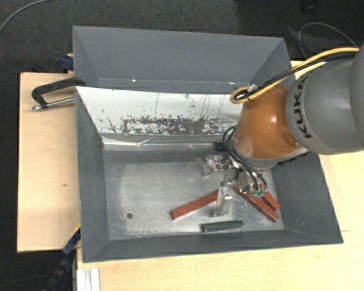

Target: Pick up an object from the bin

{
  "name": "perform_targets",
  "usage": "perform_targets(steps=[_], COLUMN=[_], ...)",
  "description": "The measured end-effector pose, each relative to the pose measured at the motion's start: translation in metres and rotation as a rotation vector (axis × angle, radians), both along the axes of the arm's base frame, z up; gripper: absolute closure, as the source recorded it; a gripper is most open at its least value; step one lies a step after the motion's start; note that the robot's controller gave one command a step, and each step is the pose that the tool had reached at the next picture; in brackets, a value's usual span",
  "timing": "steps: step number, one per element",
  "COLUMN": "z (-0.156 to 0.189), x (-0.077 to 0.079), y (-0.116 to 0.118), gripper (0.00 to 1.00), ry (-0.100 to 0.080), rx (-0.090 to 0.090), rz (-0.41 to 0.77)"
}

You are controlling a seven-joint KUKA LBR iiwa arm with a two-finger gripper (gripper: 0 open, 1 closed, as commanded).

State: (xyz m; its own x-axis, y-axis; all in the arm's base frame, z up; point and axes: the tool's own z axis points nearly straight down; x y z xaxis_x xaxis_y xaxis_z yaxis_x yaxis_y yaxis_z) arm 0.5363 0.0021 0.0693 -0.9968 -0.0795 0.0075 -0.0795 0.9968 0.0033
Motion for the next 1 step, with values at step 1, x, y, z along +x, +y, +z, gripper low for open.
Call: perform_targets(steps=[1], z=[0.0046], x=[0.0032], y=[-0.0019], gripper=[1.00], ry=[-0.010], rx=[-0.002], rz=[-0.002])
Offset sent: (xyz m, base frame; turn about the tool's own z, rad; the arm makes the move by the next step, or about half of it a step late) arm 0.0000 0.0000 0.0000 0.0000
